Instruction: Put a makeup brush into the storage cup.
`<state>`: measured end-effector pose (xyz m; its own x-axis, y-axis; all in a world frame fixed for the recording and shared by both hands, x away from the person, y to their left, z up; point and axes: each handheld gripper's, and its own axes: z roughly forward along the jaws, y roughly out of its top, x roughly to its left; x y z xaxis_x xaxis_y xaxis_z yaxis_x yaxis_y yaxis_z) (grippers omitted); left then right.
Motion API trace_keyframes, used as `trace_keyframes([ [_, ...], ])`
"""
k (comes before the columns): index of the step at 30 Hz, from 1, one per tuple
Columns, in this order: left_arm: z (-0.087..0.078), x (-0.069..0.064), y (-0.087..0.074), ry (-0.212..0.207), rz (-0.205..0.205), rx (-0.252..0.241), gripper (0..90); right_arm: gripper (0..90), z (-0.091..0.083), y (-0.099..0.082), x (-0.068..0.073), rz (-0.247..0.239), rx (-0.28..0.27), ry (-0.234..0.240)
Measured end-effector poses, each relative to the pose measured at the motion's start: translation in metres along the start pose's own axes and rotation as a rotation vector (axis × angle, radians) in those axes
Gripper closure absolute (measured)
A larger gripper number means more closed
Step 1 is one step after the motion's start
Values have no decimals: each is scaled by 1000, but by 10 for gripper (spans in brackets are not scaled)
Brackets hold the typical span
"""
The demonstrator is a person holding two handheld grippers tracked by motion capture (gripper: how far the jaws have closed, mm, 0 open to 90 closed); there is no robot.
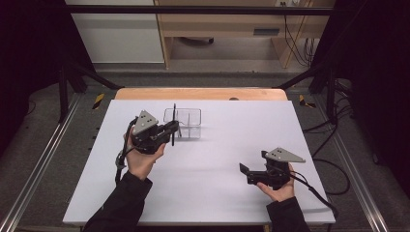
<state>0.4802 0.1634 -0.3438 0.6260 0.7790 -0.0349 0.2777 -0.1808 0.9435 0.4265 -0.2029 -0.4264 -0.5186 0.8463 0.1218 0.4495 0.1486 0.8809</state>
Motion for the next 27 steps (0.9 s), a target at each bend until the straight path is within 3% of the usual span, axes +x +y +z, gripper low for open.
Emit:
trace_keyframes([
  [27, 54, 7, 17, 98, 11, -34, 828, 48, 1, 0, -2, 16, -3, 3],
])
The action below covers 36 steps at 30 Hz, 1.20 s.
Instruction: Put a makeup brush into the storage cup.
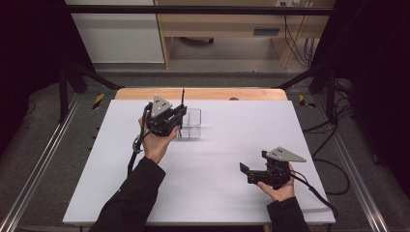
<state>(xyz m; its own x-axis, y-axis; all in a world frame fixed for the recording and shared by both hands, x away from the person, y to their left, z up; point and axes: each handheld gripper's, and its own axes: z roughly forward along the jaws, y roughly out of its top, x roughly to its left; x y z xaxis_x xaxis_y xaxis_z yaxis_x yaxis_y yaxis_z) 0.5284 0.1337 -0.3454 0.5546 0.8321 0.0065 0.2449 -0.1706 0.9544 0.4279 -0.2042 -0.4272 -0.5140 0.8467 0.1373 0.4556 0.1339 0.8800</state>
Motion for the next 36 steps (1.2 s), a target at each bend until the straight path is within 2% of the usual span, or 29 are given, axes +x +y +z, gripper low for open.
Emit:
trace_keyframes([
  [12, 23, 0, 3, 40, 13, 4, 828, 48, -2, 1, 0, 5, -10, 8],
  [16, 30, 2, 3, 56, 0, 2, 828, 48, -2, 1, -1, 5, -13, 10],
  [27, 50, 7, -4, 101, -11, 18, 830, 49, -1, 1, 0, 7, -10, 14],
  [36, 61, 9, -11, 112, -6, 34, 830, 50, -1, 1, 0, 6, -11, 17],
])
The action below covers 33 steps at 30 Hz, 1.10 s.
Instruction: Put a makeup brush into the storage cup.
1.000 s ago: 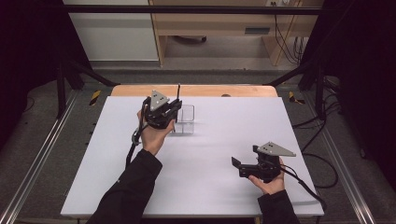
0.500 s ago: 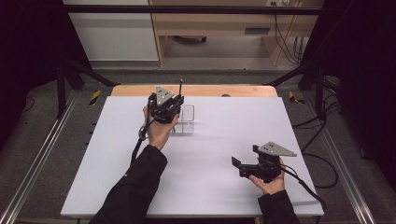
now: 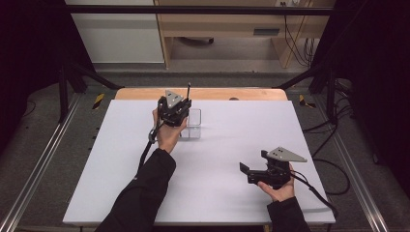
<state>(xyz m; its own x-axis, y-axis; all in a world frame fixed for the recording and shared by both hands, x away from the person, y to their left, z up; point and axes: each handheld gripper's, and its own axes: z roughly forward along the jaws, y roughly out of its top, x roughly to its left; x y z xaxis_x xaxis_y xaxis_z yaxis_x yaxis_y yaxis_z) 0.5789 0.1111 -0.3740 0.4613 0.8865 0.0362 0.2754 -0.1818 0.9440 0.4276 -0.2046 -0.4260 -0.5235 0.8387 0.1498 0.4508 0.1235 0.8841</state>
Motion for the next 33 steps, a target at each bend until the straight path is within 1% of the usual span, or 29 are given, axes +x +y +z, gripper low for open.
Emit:
trace_keyframes([
  [4, 2, 0, -3, 0, 2, 6, 830, 51, 0, 0, 0, 0, 1, 2],
  [11, 5, -4, -10, -4, 10, 8, 830, 52, 0, 0, 0, -1, 1, 4],
  [21, 5, -1, -17, 8, 12, 11, 830, 54, 1, -1, 1, -1, 3, 5],
  [33, 5, -1, -27, 3, 21, 21, 830, 54, 2, -1, 1, 1, 6, 11],
])
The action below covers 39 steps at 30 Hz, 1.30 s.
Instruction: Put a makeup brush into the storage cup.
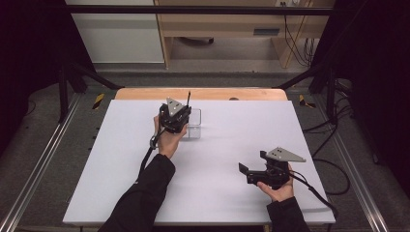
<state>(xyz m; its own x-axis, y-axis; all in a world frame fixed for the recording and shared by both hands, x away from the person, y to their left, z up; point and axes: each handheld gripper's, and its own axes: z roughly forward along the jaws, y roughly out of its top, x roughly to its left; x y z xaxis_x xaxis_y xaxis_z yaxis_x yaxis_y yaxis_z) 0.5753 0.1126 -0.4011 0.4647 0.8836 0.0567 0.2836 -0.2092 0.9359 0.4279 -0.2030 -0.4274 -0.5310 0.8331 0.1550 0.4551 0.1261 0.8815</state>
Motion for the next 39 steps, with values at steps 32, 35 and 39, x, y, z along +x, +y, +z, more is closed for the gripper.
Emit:
trace_keyframes([
  [32, -23, -2, -12, -80, 35, 23, 638, 54, -1, 1, 2, 3, -6, 6],
  [35, -33, -2, -11, -89, 30, 11, 572, 54, -2, 2, 2, 3, -11, 6],
  [39, -47, -1, -11, -104, 28, -2, 524, 54, -4, 3, 2, 1, -14, 3],
])
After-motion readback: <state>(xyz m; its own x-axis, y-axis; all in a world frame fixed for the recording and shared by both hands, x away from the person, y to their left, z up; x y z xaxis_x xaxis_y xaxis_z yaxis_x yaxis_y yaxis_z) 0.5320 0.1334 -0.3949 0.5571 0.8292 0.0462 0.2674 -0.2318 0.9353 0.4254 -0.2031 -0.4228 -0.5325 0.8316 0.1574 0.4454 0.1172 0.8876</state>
